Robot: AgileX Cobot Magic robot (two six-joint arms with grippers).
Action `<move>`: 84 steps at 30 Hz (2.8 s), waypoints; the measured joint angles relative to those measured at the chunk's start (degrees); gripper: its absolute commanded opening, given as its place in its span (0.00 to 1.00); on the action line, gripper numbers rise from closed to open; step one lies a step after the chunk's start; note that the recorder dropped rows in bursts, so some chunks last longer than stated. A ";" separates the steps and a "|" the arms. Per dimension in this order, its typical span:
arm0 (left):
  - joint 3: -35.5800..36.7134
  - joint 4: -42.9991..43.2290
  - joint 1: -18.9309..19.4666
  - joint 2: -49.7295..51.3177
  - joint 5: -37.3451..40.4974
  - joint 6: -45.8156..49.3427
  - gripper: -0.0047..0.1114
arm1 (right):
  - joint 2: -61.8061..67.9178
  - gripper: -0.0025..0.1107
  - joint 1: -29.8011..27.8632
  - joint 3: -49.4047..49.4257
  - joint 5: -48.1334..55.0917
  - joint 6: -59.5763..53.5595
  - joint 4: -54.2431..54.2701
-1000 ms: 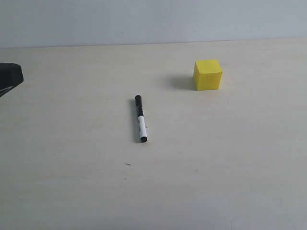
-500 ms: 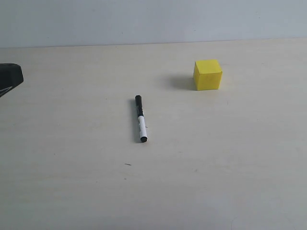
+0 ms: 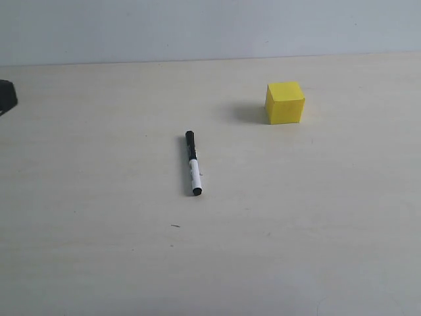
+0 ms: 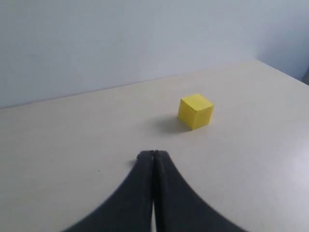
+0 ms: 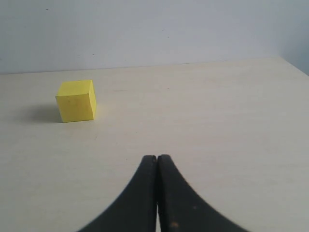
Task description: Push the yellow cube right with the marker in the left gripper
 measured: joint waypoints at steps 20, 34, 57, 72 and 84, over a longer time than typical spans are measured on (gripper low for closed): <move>13.24 2.33 9.41 -27.49 5.56 0.14 0.04 | 0.00 0.02 0.00 0.00 0.00 0.00 0.00; 19.02 2.41 14.29 -27.65 5.56 1.00 0.04 | 0.00 0.02 0.00 0.00 0.00 0.00 0.00; 24.33 2.41 23.57 -33.69 5.67 1.00 0.04 | 0.00 0.02 0.00 0.00 0.00 0.00 0.00; 24.33 2.41 23.57 -36.68 13.79 0.23 0.04 | 0.00 0.02 0.00 0.00 -0.34 0.00 0.00; 24.33 2.41 23.57 -36.68 14.75 0.23 0.04 | 0.00 0.02 0.00 0.00 -0.34 0.00 0.00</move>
